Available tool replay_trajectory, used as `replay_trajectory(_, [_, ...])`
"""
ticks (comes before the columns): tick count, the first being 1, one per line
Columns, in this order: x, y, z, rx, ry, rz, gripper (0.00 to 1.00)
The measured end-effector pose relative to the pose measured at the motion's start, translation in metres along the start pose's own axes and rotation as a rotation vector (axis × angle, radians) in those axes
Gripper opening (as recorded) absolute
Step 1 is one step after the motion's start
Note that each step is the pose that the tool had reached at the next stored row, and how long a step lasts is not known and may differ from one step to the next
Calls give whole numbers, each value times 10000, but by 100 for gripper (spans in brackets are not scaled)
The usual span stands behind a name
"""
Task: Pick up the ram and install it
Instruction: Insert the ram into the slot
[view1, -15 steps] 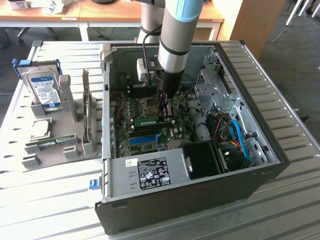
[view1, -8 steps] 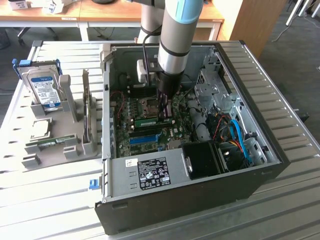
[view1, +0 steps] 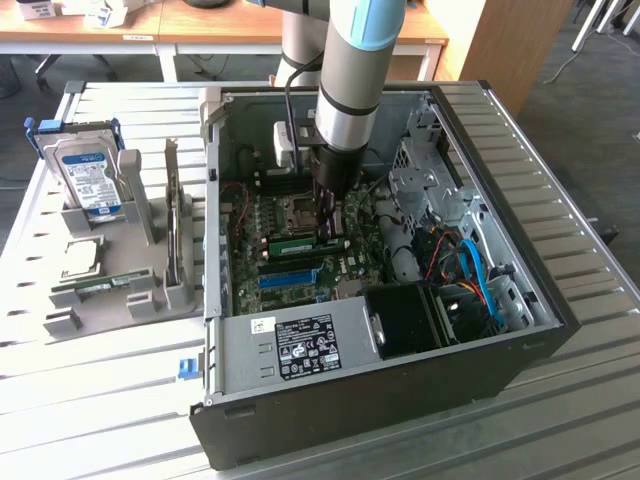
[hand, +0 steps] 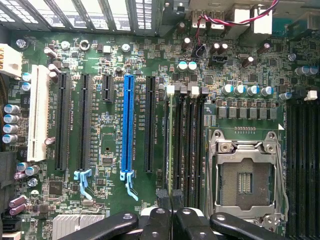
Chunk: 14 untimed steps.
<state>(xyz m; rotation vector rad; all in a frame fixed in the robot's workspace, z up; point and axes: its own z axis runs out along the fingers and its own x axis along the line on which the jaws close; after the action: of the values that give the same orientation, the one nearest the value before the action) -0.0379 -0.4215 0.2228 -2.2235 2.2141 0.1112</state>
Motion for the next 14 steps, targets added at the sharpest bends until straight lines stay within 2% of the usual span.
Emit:
replay_trajectory(3, [-1,-2,3,6,-7,-3,13])
replay_trajectory(4, [-1,-2,3,4,-7,-3,18])
replay_trajectory(6, [0,-1,0,1,-1,-2,18])
replay_trajectory(7, [0,-1,0,1,-1,-2,25])
replay_trajectory(14, [0,0,-3,0,1,-1,25])
